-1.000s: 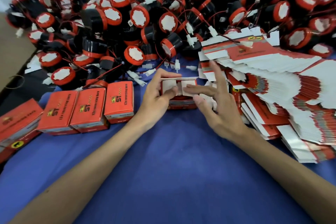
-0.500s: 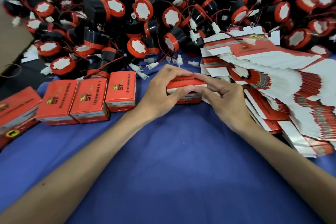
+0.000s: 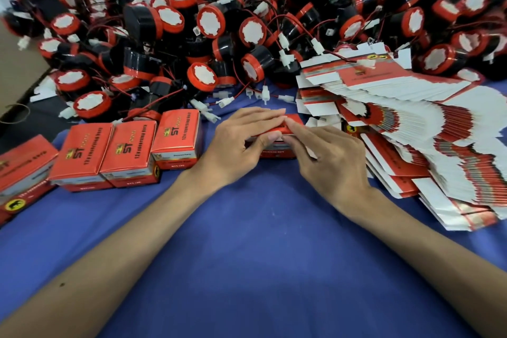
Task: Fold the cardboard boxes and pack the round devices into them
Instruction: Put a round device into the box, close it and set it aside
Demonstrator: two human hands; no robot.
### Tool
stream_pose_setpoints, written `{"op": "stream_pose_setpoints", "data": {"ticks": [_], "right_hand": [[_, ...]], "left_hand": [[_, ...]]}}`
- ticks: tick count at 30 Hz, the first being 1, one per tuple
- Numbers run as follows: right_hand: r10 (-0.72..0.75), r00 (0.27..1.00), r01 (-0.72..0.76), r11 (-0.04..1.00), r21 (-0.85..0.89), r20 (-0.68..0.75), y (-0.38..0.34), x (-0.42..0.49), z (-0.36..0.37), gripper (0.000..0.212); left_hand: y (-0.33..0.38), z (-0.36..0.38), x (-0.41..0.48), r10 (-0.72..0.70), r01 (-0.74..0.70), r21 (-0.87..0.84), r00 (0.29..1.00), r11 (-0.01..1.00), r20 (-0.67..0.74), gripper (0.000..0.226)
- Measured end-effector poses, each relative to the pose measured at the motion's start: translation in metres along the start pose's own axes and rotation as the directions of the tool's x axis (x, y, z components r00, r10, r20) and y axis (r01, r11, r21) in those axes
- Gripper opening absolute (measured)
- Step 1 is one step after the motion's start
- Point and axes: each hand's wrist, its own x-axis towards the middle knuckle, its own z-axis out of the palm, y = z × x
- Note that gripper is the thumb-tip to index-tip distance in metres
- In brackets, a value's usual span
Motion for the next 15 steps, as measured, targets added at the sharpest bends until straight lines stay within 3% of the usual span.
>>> {"op": "stream_pose_setpoints", "data": {"ticks": [8, 15], "right_hand": [[-0.023, 0.993, 0.046, 0.98, -0.194, 0.115, -0.0055, -0.002, -0.007, 0.028], [-0.11, 0.992, 0.117, 0.981, -0.156, 0.055, 0.0009, -0.0014, -0.0046, 0.035]], "left_hand": [[-0.0046, 0.0004, -0.0032, 0.02, -0.019, 0.042, 0.999, 0.999, -0.027, 0.031], [-0.0059, -0.0003, -0.0035, 0.044, -0.058, 0.105, 0.99, 0.993, 0.131, 0.042]]}}
